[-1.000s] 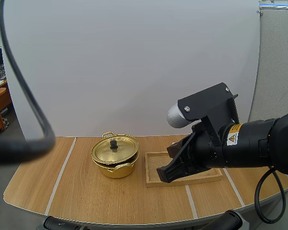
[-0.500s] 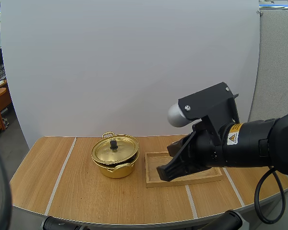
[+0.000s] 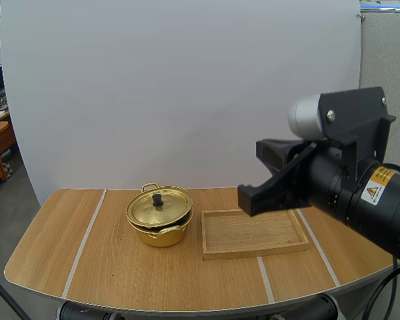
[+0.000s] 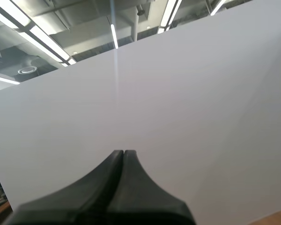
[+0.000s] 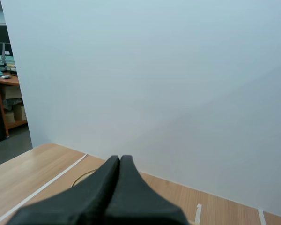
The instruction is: Open the pot, put the grape inside, and close it
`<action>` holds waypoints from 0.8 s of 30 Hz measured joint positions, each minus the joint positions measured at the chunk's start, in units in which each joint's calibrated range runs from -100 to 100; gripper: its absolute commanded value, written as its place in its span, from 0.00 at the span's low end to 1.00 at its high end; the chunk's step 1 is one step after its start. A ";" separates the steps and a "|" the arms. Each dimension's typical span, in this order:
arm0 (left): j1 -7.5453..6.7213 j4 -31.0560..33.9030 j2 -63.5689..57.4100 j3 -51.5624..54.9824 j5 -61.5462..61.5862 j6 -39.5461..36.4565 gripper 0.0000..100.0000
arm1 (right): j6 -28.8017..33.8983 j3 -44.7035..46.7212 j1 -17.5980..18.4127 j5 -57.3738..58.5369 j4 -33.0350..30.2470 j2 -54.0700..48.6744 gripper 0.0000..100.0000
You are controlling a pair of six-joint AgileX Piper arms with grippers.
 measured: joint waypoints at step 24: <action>3.66 3.37 -16.43 49.44 -31.96 -14.13 0.00 | 0.00 1.21 -5.23 -19.16 1.10 -0.21 0.00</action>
